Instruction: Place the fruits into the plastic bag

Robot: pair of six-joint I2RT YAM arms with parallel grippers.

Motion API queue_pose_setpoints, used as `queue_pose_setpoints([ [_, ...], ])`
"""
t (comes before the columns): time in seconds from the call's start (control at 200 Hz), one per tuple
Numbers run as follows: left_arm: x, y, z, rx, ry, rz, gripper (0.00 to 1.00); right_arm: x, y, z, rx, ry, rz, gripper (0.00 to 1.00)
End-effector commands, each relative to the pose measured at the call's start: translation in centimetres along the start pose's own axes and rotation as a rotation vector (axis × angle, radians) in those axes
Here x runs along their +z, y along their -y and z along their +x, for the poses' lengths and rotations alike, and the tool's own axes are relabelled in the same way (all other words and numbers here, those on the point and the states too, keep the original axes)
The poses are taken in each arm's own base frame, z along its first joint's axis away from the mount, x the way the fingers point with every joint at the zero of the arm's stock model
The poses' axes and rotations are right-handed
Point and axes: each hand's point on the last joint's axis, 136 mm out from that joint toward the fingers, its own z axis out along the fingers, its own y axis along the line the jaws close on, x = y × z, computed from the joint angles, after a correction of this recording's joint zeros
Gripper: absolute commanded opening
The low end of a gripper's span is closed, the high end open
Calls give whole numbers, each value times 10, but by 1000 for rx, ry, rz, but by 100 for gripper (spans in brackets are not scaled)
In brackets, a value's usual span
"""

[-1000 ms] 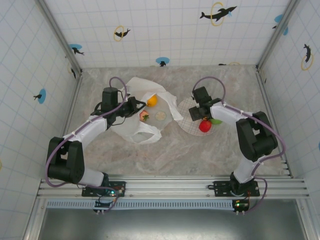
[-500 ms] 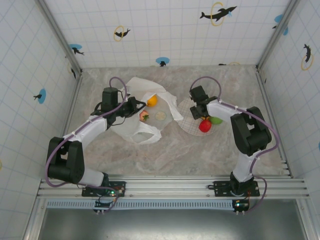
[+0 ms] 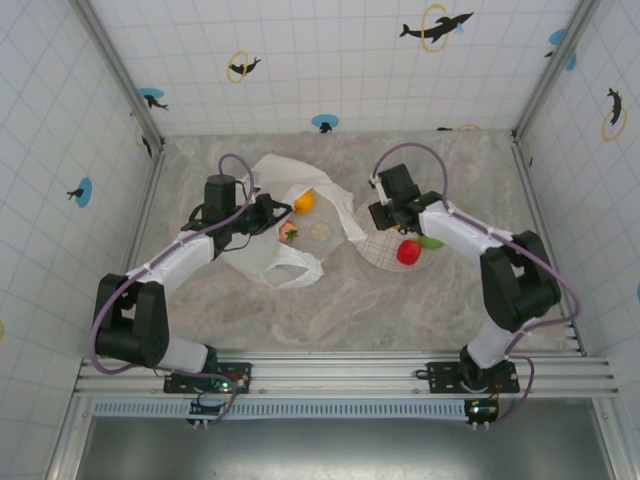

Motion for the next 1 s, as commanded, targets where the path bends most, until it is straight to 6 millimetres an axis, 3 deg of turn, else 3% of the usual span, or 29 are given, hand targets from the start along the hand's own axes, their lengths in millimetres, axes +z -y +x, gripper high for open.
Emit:
queue_pose_setpoints([
  [0.0,-1,-2,-3,1,5,-10,0,-41,-16,-38,51,209,-123,58],
  [0.25,-1,-2,-3,-5,4,-7,0,-119,-61,-69,57,494,-393,57],
  [0.345,-1,-2,-3,-4,4,-7,0,-138,-83,-81,22,560,-462,57],
  [0.43,-1,-1,-3,-4,7,-5,0,-143,-108,-84,-16,567,-517,57],
  [0.55,-2,-1,-3,-2,8,-4,0,-132,-143,-81,-64,531,-552,57],
  [0.736,-3,0,-3,0,10,-3,0,-95,-187,-63,-157,444,-502,57],
  [0.996,-3,1,-3,1,9,0,0,-36,-200,-43,-131,382,-372,57],
])
